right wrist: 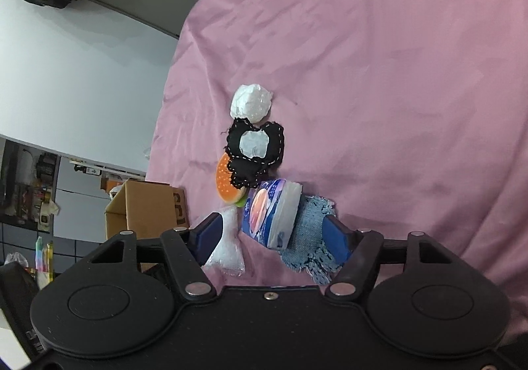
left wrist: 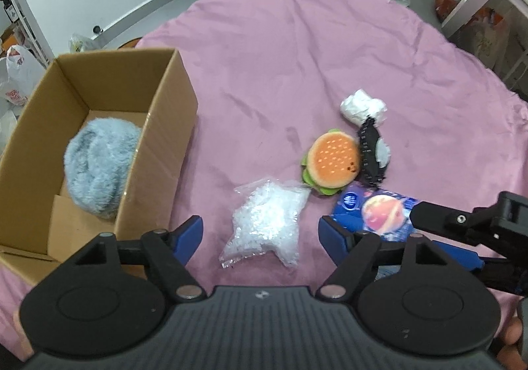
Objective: Organize soft objects
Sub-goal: 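Grasp the clear bag with the left gripper while the right grasps the blue tissue pack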
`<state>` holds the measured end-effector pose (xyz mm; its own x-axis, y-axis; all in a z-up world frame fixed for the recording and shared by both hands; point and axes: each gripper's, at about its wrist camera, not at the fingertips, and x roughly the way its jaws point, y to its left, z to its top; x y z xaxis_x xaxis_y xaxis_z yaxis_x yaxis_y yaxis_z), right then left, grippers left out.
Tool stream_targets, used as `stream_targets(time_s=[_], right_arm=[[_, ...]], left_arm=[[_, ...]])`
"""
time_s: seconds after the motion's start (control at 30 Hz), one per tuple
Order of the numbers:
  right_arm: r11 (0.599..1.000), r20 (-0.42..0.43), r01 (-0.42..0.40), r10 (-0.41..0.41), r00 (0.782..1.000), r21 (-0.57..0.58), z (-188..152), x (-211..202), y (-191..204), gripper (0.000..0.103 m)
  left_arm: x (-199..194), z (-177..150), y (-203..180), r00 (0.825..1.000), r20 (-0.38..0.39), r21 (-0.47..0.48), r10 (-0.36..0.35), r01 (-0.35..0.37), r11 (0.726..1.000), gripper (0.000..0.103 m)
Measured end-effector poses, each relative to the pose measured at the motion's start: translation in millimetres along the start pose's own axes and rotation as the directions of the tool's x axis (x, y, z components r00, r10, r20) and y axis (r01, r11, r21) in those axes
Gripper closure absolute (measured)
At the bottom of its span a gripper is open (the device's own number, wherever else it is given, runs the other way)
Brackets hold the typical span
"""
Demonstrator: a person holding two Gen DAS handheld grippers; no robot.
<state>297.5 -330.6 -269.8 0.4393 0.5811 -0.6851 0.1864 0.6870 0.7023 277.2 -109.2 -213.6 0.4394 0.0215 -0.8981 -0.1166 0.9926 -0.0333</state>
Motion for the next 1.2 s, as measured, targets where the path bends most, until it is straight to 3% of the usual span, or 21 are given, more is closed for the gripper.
stream_targets(time_s=[0.33,0.5,0.57,0.63,0.87,1.2], right_arm=[[1.000,0.005,-0.017,0.018,1.000,-0.005,12,17,-4,0.038],[1.000,-0.009,-0.029,0.029,1.000,-0.013,17,28,-6,0.051],[0.999,-0.022,-0.034,0.034,0.999,-0.006,19,32,-7,0.069],[0.999,-0.040,-0.049,0.049,0.998,0.013,19,35,-10,0.078],[0.998,-0.026,-0.058,0.058,0.998,-0.007,15,29,-6,0.082],[0.996,0.024,0.006,-0.004,1.000,-0.088,3,2,15,0.083]], left_arm=[[36,7,-6,0.999,-0.050,0.039,0.022,-0.020,0.999,0.030],[49,7,-8,0.997,-0.078,0.025,0.015,-0.013,1.000,0.041],[51,6,-8,0.996,-0.092,0.010,0.003,-0.002,1.000,0.051],[50,5,-8,0.996,-0.091,-0.002,0.000,0.000,1.000,0.052],[39,3,-6,0.997,-0.078,-0.009,-0.014,0.013,1.000,0.056],[-2,1,0,0.999,-0.022,-0.031,-0.024,0.024,0.999,0.056]])
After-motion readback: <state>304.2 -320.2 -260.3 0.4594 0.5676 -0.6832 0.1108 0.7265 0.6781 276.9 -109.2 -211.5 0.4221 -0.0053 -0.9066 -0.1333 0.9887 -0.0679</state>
